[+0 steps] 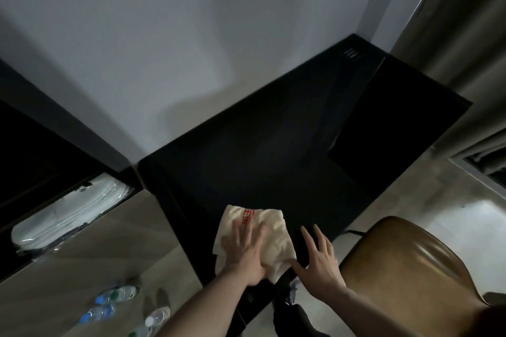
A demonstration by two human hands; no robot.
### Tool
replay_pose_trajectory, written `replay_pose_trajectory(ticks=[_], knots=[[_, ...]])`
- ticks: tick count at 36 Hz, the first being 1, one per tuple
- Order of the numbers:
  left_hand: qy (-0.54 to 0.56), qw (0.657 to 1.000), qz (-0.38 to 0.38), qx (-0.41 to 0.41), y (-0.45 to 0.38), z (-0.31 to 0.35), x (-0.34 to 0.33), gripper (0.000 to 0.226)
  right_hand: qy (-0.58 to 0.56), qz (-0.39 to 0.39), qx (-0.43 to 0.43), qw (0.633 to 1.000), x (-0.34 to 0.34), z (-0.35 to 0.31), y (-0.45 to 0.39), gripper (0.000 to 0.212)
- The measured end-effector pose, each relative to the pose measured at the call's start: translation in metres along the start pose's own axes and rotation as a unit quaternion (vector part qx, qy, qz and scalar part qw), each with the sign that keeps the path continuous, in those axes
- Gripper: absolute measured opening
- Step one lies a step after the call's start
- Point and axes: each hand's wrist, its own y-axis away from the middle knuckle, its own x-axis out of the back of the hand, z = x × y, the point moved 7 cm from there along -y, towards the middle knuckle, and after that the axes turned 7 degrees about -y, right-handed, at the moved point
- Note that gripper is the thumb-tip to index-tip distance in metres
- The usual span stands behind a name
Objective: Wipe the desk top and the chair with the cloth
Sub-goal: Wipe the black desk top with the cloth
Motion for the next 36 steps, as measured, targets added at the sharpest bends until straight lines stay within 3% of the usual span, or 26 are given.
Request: replay_pose_trajectory(ticks=[5,15,22,36], knots=[[-0.061,0.998,0.004,0.011,0.001,-0.019,-0.015,0.099,0.001,-0.01,-0.005,1.0,-0.006,0.001,0.001,0.089],[-0.025,0.998,0.007,0.058,0.014,-0.106,-0.025,0.085,0.013,-0.037,-0.015,0.999,-0.045,-0.034,0.01,0.091],[-0.001,0.997,0.019,0.07,0.007,-0.171,-0.02,0.098,0.016,-0.028,-0.039,0.999,-0.071,-0.055,0.023,0.092],[-0.007,0.997,-0.011,0.077,-0.054,-0.195,0.037,0.096,-0.032,0.035,-0.073,0.996,-0.066,-0.05,0.037,0.094]])
